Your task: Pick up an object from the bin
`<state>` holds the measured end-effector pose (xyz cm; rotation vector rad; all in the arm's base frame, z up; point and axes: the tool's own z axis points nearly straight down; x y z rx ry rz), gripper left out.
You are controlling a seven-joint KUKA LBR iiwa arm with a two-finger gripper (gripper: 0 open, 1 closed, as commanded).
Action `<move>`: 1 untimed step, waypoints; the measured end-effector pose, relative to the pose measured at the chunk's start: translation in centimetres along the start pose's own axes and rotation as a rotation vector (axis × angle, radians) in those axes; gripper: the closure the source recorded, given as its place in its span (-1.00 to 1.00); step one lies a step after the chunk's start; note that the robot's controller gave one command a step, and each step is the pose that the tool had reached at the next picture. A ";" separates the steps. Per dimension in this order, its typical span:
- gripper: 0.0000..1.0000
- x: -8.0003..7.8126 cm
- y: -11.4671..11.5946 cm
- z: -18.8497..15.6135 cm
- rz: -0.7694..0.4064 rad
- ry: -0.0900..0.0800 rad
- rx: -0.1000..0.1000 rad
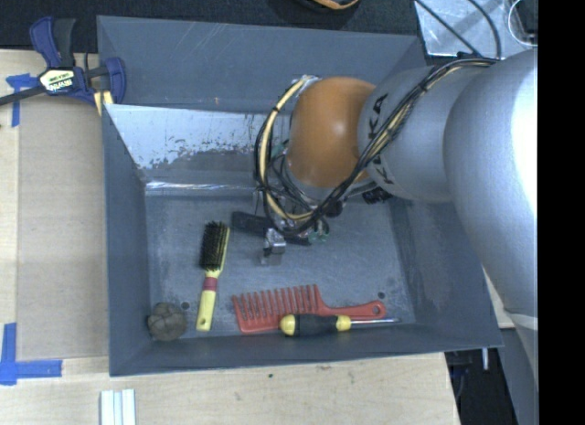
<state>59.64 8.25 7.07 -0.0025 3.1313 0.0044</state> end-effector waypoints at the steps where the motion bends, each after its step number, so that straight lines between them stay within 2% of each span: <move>1: 1.00 0.1 -1.3 -0.1 0.147 0.004 0.002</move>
Offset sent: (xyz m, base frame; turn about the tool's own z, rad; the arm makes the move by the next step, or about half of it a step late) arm 0.0000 0.0000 0.0000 0.0000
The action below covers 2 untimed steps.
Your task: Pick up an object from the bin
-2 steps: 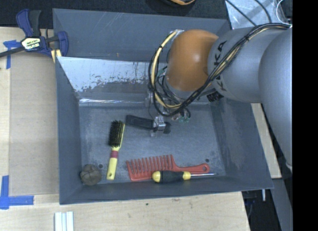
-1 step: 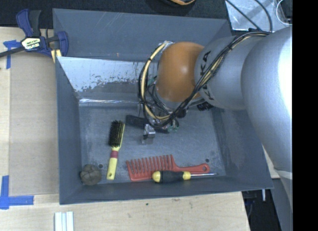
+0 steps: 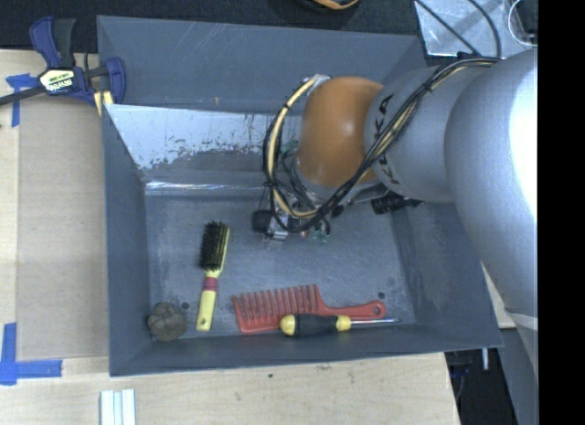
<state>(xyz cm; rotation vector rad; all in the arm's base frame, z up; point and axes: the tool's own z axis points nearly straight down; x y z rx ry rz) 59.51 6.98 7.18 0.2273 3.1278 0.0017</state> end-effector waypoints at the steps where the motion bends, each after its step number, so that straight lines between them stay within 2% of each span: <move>1: 1.00 0.0 0.0 0.0 0.000 0.000 0.000; 2: 1.00 0.0 0.0 -0.4 0.001 0.000 0.000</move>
Offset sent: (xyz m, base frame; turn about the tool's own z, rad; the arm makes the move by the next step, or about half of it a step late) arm -0.0001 -0.0001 0.0157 0.0000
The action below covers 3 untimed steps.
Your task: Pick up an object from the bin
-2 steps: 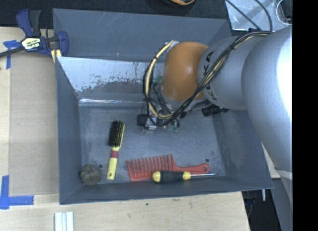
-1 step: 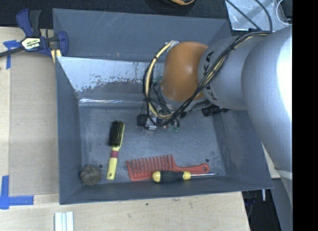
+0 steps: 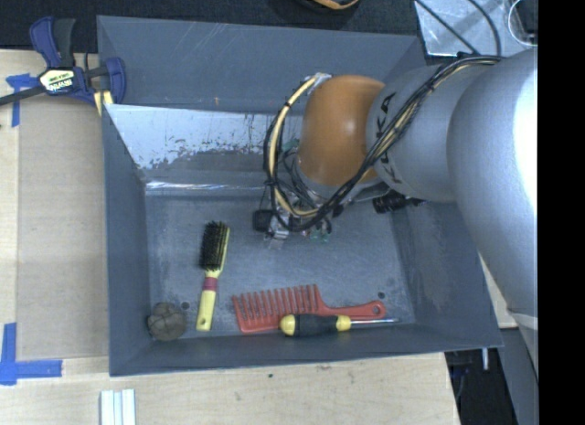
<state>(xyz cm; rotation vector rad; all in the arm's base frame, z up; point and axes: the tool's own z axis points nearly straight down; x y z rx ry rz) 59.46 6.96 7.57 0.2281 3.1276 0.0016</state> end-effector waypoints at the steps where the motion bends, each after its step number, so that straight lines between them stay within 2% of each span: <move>1: 1.00 0.1 0.0 -0.9 0.000 0.004 0.001; 3: 1.00 0.1 -0.1 -3.7 0.000 0.005 0.001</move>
Offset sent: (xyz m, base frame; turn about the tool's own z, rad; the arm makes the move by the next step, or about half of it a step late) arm 0.0000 0.0000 0.0144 0.0000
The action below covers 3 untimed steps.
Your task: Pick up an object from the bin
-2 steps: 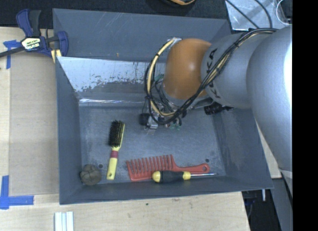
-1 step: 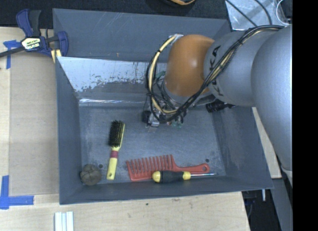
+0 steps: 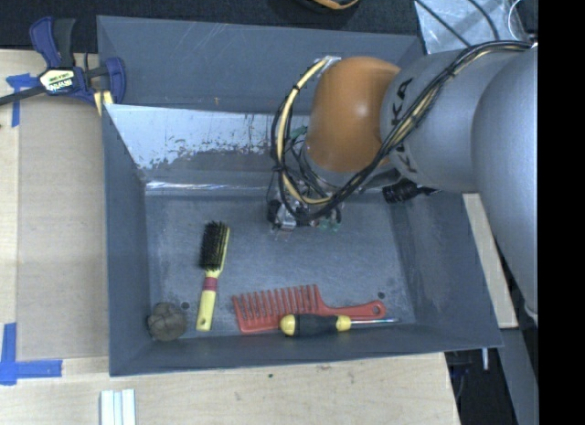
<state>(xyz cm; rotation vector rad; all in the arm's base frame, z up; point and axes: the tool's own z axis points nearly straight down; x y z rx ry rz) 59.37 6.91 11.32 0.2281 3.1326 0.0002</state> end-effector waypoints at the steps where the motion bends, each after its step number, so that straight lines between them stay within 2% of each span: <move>1: 1.00 0.0 0.0 -2.9 0.000 0.000 0.000; 3: 1.00 -0.1 0.0 -6.2 0.000 -0.005 -0.002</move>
Offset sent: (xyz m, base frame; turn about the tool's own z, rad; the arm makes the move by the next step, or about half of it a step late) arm 0.0001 0.0001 0.0706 0.0000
